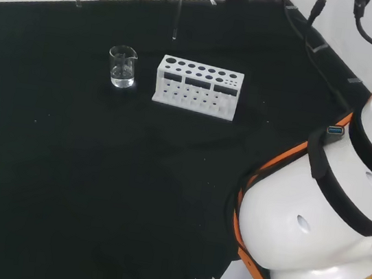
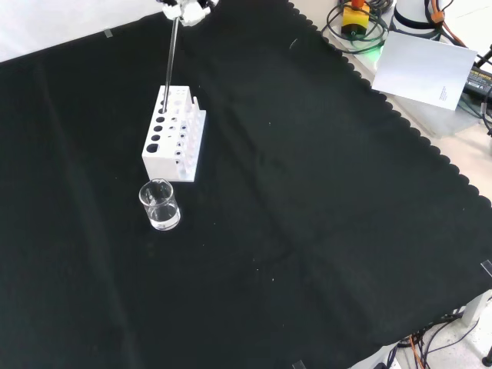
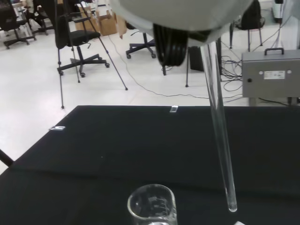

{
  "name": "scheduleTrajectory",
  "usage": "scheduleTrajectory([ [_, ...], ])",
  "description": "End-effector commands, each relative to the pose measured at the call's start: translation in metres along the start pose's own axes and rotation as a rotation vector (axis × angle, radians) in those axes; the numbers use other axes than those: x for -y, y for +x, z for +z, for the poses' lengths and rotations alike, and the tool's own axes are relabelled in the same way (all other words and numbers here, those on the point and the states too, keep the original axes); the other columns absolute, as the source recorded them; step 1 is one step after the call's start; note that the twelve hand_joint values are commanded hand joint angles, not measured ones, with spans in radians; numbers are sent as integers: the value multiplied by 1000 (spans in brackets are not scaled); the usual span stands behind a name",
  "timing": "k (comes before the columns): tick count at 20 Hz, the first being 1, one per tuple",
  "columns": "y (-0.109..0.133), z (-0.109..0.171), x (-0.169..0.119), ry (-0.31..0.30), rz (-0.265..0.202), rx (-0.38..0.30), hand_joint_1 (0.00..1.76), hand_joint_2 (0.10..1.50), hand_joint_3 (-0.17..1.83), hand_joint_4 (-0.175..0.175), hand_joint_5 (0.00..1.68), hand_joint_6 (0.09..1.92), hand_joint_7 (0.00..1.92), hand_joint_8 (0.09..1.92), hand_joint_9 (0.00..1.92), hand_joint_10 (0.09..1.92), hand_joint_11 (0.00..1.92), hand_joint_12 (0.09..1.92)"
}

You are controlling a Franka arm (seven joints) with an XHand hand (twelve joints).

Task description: Stir in the beaker to the left of the white test tube rack with the glass rod.

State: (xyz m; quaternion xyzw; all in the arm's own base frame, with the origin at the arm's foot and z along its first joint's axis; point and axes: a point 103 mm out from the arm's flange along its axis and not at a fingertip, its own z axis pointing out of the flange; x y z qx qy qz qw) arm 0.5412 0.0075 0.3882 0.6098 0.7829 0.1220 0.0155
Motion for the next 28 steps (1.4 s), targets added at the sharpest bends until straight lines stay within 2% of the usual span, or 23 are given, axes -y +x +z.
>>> scheduleTrajectory([
  [1, 30, 7, -26, 18, -70, -31, 1314, 650, 765, -175, 1175, 609, 1211, 1117, 1719, 853, 1722, 810],
  [6, 40, 12, -38, 38, -98, -35, 1314, 651, 763, -175, 1176, 607, 1211, 1116, 1720, 852, 1722, 812],
  [10, 44, 6, -50, 28, -116, -30, 1314, 651, 762, -175, 1176, 605, 1212, 1115, 1722, 852, 1721, 813],
  [15, 47, -2, -54, 9, -126, -23, 1314, 652, 760, -175, 1177, 603, 1212, 1114, 1722, 852, 1720, 815],
  [19, 49, -3, -56, 21, -129, -22, 1314, 652, 759, -175, 1178, 602, 1212, 1113, 1723, 851, 1720, 817],
  [23, 55, -4, -80, 28, -136, -16, 1314, 652, 758, -175, 1178, 600, 1213, 1111, 1723, 851, 1720, 818],
  [28, 59, 5, -95, 24, -152, -33, 1314, 653, 757, -175, 1179, 598, 1213, 1111, 1723, 851, 1719, 820],
])
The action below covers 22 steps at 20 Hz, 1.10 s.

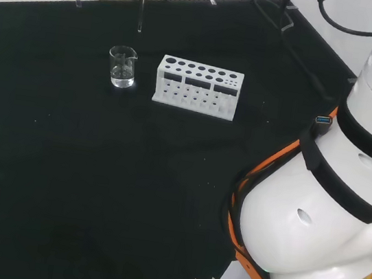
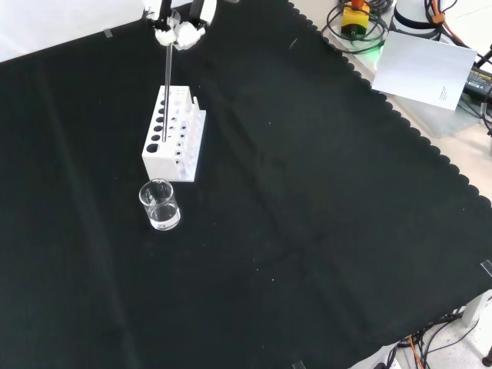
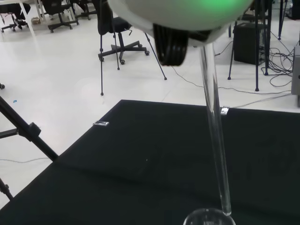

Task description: Stir in the beaker to the left of the white test tube rack with the glass rod.

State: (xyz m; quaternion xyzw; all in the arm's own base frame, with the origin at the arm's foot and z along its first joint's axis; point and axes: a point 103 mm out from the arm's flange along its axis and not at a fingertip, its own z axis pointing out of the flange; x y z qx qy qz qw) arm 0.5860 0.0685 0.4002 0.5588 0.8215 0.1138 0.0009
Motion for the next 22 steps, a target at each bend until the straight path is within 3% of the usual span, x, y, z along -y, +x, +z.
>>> scheduleTrajectory([
  [1, 6, -1, -40, -10, -32, -8, 1315, 653, 757, -175, 1180, 597, 1213, 1110, 1723, 851, 1719, 820],
  [10, 7, 20, -61, 10, -63, -27, 1315, 653, 755, -175, 1181, 594, 1213, 1110, 1723, 851, 1721, 825],
  [22, 0, 49, -63, 39, -80, -55, 1314, 663, 741, -175, 1172, 603, 1211, 1106, 1726, 853, 1722, 830],
])
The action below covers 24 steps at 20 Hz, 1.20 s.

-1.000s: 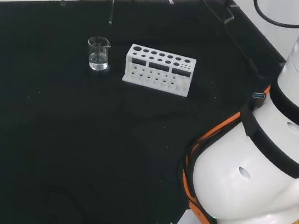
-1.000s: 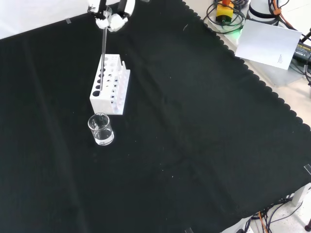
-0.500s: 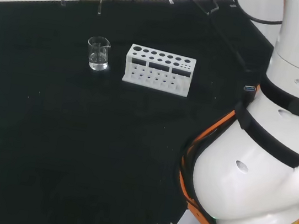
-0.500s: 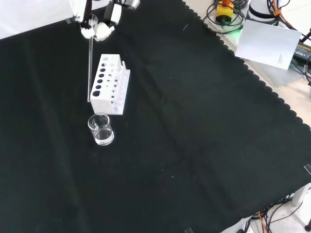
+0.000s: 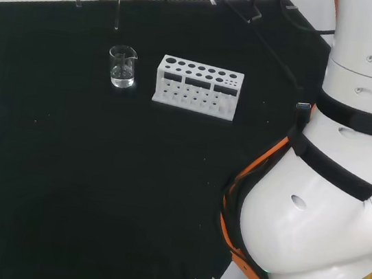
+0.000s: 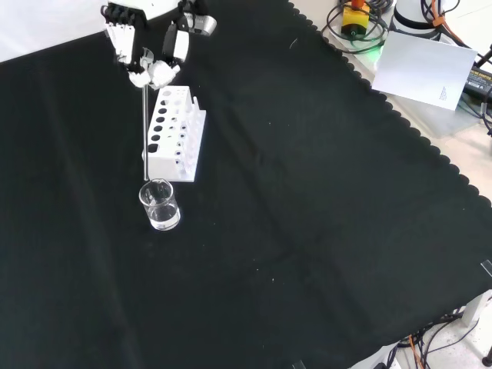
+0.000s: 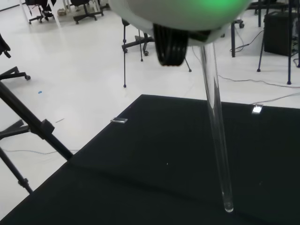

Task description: Stir in the beaker to the left of the white test tube rack with the glass rod.

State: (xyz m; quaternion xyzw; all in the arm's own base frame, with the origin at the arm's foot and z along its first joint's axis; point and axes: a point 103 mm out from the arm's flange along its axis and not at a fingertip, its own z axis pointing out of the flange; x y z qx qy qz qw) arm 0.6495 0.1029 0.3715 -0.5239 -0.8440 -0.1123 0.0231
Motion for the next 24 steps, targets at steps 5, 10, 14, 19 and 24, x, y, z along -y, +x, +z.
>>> scheduleTrajectory([
  [5, -6, 10, 7, 7, 2, -6, 1313, 666, 736, -175, 1169, 606, 1209, 1109, 1726, 854, 1722, 831],
  [10, -16, 18, 8, 27, 2, -18, 1313, 668, 735, -175, 1167, 607, 1207, 1111, 1725, 854, 1721, 832],
  [14, -19, 30, 9, 77, 43, 22, 1313, 669, 734, -175, 1167, 608, 1206, 1114, 1725, 855, 1720, 833],
  [19, -25, 46, 10, 70, 25, -15, 1313, 669, 734, -175, 1167, 608, 1205, 1115, 1724, 856, 1719, 834],
  [24, -29, 63, 12, 98, 15, -32, 1313, 668, 735, -175, 1167, 607, 1205, 1116, 1724, 857, 1719, 835],
])
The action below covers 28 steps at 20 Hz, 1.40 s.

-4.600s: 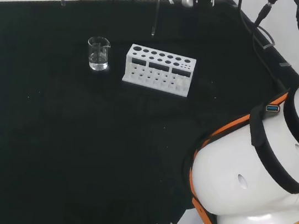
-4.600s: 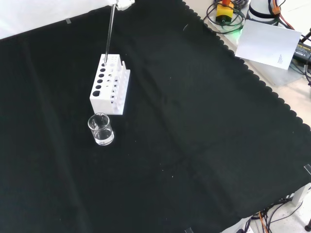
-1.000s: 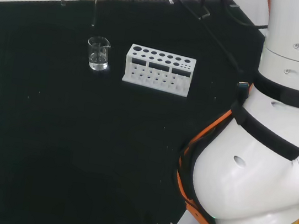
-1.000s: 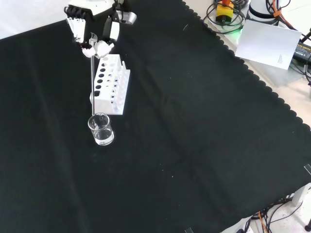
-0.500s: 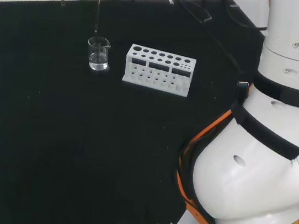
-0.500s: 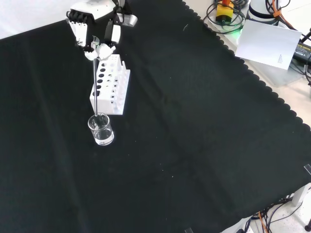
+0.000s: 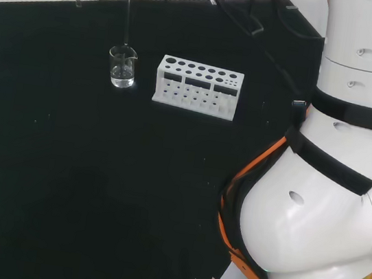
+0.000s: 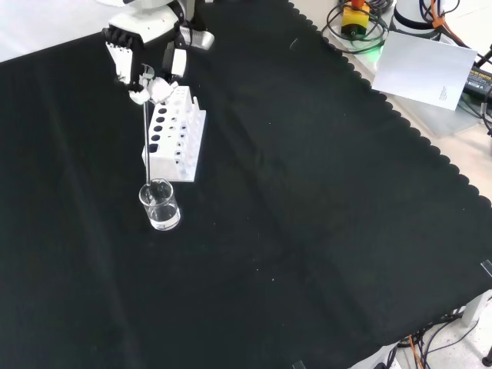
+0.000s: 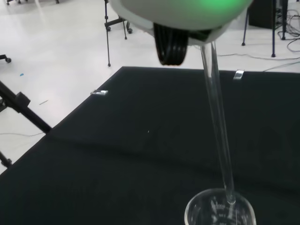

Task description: Stir in the beaker to the left of the white test tube rack with the glass rod.

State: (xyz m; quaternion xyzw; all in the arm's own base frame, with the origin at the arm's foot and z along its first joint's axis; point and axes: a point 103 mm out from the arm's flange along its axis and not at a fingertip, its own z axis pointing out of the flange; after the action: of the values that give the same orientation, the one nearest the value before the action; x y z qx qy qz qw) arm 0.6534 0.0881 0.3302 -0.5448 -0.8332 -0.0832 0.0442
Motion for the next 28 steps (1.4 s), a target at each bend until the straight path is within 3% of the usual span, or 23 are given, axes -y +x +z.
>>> scheduleTrajectory([
  [1, -9, 29, 0, 37, -39, -31, 1313, 668, 735, -175, 1168, 607, 1205, 1116, 1724, 857, 1719, 835],
  [7, -10, 44, 6, 88, -35, -32, 1313, 668, 736, -175, 1169, 605, 1205, 1116, 1724, 857, 1718, 836],
  [17, 8, 58, 12, 113, -68, -17, 1313, 667, 737, -175, 1171, 602, 1206, 1115, 1725, 857, 1718, 838],
  [21, 10, 68, 0, 127, -77, -34, 1313, 666, 737, -175, 1171, 602, 1207, 1112, 1725, 857, 1718, 838],
  [28, -6, 68, -24, 119, -98, -39, 1312, 678, 719, -175, 1155, 624, 1209, 1100, 1726, 857, 1720, 836],
])
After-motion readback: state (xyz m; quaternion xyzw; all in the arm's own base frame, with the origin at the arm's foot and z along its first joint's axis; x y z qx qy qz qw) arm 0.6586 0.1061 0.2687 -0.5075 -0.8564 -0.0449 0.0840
